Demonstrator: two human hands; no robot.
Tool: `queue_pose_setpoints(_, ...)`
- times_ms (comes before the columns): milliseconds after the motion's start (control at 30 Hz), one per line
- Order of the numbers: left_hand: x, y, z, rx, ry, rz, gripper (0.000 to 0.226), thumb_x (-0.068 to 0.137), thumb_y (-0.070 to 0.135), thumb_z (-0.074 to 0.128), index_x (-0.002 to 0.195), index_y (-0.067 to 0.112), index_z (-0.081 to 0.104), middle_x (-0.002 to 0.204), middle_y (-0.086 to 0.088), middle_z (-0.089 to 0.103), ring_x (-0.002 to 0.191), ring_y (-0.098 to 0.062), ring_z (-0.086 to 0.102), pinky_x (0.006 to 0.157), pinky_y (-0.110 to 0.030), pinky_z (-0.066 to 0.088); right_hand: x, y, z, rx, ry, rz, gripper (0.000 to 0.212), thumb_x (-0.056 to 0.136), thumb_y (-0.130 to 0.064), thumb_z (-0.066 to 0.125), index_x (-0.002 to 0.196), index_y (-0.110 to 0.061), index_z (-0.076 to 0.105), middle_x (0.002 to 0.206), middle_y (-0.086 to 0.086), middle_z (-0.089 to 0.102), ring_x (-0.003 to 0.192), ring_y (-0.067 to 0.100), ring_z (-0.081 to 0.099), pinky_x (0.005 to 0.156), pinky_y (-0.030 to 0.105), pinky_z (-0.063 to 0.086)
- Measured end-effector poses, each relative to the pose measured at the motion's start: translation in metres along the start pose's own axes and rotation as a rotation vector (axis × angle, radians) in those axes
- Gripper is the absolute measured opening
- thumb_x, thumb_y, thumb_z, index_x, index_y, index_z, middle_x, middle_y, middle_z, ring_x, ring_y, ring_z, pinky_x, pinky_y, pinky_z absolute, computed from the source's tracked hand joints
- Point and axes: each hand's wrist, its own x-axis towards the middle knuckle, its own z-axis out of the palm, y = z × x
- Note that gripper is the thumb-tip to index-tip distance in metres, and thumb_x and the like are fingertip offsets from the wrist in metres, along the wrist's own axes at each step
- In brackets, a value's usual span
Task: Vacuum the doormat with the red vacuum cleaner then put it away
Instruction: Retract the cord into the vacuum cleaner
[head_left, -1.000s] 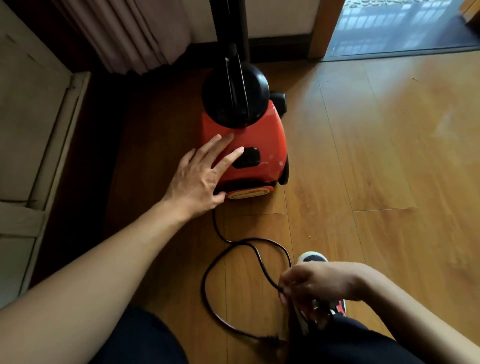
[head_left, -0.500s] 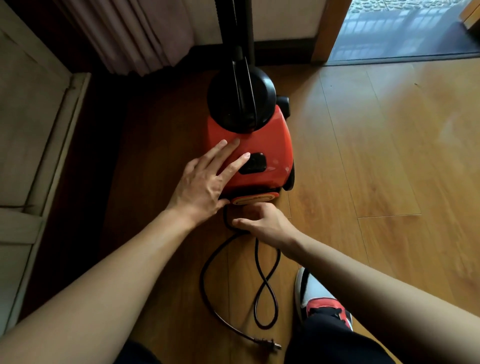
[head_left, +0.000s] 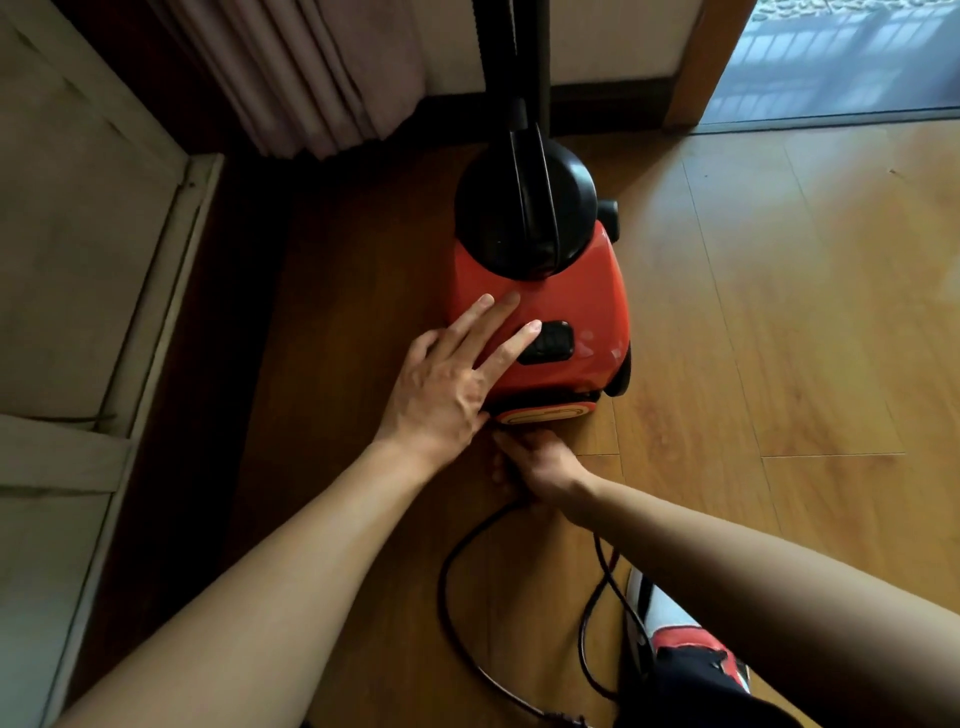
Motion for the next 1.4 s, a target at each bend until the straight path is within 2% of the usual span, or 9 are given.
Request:
queue_pose_setpoints(133,0.001,-0.002,0.001,-0.004,-0.015,0.001,0.120,0.068,0.026,0.086,0.157,0.038,0.006,0.168,0.005,0.000,0.155,-0.018,0.004,0.117,-0.048,0.030,0.011,0.007,-0.026,-0.110,0.034,-0.046,0.028,0.103,-0.035,0.058,0.086,-0.012,0.061,0.073,0.005,0.064,0.060,0.018,0.061,0.055,0.029,0.053)
queue_pose_setpoints(300,0.002,-0.003,0.000,-0.055,-0.021,0.016,0.123,0.066,0.030,0.089,0.156,0.037,0.006,0.168,0.004,0.002,0.154,-0.018,0.002,0.122,-0.045,0.019,0.005,0.017,-0.070,-0.627,0.167,-0.187,0.029,0.104,-0.042,0.053,0.113,-0.017,0.067,0.103,0.000,0.069,0.089,0.022,0.067,0.077,0.036,0.055)
queue_pose_setpoints(467,0.003,-0.006,0.001,-0.045,-0.035,0.026,0.125,0.064,0.036,0.090,0.157,0.036,0.007,0.168,0.003,0.001,0.154,-0.019,-0.001,0.123,-0.047,0.015,-0.001,0.017,-0.105,-0.702,0.271,0.055,0.044,0.100,-0.051,0.054,0.084,-0.012,0.065,0.087,0.009,0.069,0.075,0.023,0.067,0.068,0.040,0.058)
queue_pose_setpoints(567,0.003,-0.004,0.001,-0.050,-0.044,0.024,0.124,0.064,0.042,0.089,0.157,0.036,0.007,0.168,0.003,-0.002,0.154,-0.019,-0.004,0.124,-0.048,0.015,-0.016,0.001,-0.121,-0.390,0.281,0.152,0.041,0.101,-0.044,0.056,0.084,-0.008,0.063,0.073,0.005,0.059,0.056,0.013,0.050,0.049,0.025,0.041)
queue_pose_setpoints(700,0.004,-0.001,0.004,-0.062,-0.041,0.017,0.122,0.066,0.049,0.087,0.156,0.037,0.006,0.168,0.003,-0.003,0.154,-0.020,-0.004,0.123,-0.049,0.014,-0.047,-0.035,-0.131,0.449,0.116,0.267,0.033,0.109,-0.032,0.045,0.081,-0.017,0.053,0.064,-0.004,0.044,0.045,0.004,0.042,0.037,0.014,0.025)
queue_pose_setpoints(800,0.003,-0.001,0.000,-0.087,-0.042,0.016,0.111,0.072,0.047,0.080,0.157,0.037,0.009,0.168,0.004,-0.001,0.154,-0.019,-0.002,0.120,-0.049,0.023,-0.069,-0.054,-0.124,0.635,-0.014,0.228,0.030,0.111,-0.025,0.037,0.088,-0.016,0.053,0.063,-0.005,0.044,0.047,0.004,0.041,0.035,0.013,0.019)
queue_pose_setpoints(1133,0.003,0.001,-0.019,-0.187,-0.165,-0.031,0.093,0.082,0.015,0.055,0.158,0.041,0.007,0.167,0.012,-0.005,0.152,-0.010,-0.011,0.116,-0.043,0.021,-0.099,-0.077,-0.074,-0.193,-0.132,0.012,0.019,0.110,-0.009,0.040,0.116,-0.002,0.055,0.090,0.011,0.072,0.065,0.013,0.072,0.043,0.023,0.047)
queue_pose_setpoints(1267,0.003,0.003,-0.018,-0.172,-0.155,-0.032,0.091,0.084,0.015,0.055,0.158,0.041,0.007,0.167,0.011,-0.003,0.152,-0.011,-0.010,0.118,-0.042,0.019,-0.087,-0.086,-0.065,-0.609,-0.174,-0.069,0.026,0.109,-0.011,0.040,0.111,0.007,0.059,0.092,0.011,0.072,0.080,0.025,0.075,0.067,0.035,0.063)
queue_pose_setpoints(1400,0.003,0.001,-0.016,-0.172,-0.125,-0.022,0.084,0.089,0.021,0.054,0.158,0.041,0.010,0.168,0.009,0.001,0.153,-0.011,-0.007,0.118,-0.044,0.019,-0.076,-0.077,-0.045,-0.370,0.101,-0.221,0.035,0.109,-0.024,0.047,0.088,-0.005,0.067,0.062,-0.003,0.068,0.056,0.012,0.060,0.057,0.030,0.051)
